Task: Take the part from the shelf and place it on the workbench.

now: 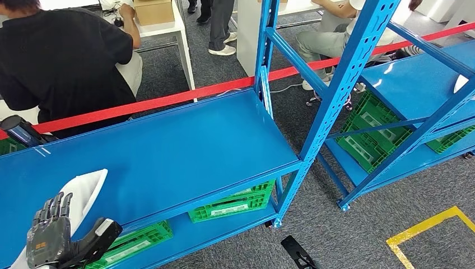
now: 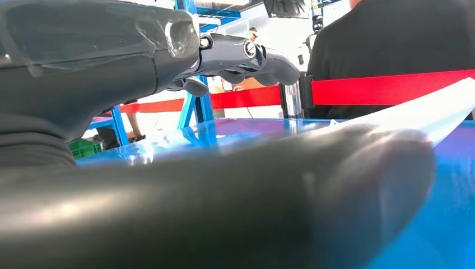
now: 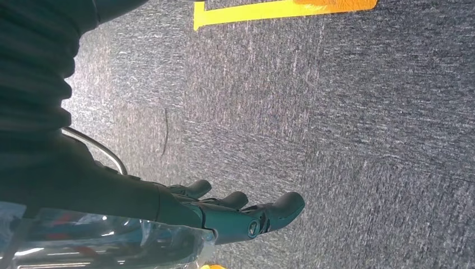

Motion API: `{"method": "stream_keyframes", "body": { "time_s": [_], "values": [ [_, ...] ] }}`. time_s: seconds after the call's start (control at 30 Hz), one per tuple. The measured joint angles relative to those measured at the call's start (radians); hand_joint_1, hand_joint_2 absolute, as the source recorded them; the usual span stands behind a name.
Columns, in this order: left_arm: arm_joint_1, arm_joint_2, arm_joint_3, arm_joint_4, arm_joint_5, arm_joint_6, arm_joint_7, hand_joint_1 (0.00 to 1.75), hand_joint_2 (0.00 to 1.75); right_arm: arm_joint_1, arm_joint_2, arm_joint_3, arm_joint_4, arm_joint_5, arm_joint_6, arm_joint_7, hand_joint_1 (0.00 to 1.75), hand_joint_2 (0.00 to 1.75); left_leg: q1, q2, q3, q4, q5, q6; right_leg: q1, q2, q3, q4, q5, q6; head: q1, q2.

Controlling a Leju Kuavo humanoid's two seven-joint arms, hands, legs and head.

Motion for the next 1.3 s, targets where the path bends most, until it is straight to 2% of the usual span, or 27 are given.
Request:
{"method": "stream_keyframes", "body": {
  "time_s": [0.1,0.33,1.2,1.3],
  "values": [
    [-0.015,0.0,-0.005,0.02,-0.023,-0.03,0.006,0.0,1.75,-0.005,0.002,0.0,0.001,0.006,0.003,-0.002,0.0,1.75,0.0,0.0,0.0,0.0,0.0,0.0,0.0,0.0,0.0,0.0,0.0,0.0,0.0,0.0],
    [-0.054,-0.004,-0.018,0.086,-0.048,-0.023,0.011,0.0,1.75,-0.023,0.017,-0.004,0.019,0.023,0.018,-0.007,0.0,1.75,0.0,0.0,0.0,0.0,0.0,0.0,0.0,0.0,0.0,0.0,0.0,0.0,0.0,0.0],
    [-0.086,-0.005,-0.043,0.099,-0.095,-0.054,0.026,0.0,1.75,-0.022,0.035,-0.035,0.042,0.051,0.023,-0.012,0.0,1.75,0.0,0.0,0.002,0.0,0.0,0.0,0.0,0.0,0.002,0.0,0.0,0.0,0.0,0.0],
    [-0.088,-0.005,-0.043,0.101,-0.075,-0.058,0.022,0.27,1.75,-0.022,0.035,-0.036,0.042,0.053,0.023,-0.011,0.0,1.75,0.0,0.0,0.002,0.0,0.0,0.0,0.0,0.0,0.002,0.0,0.0,0.0,0.0,0.0]
  ]
}}
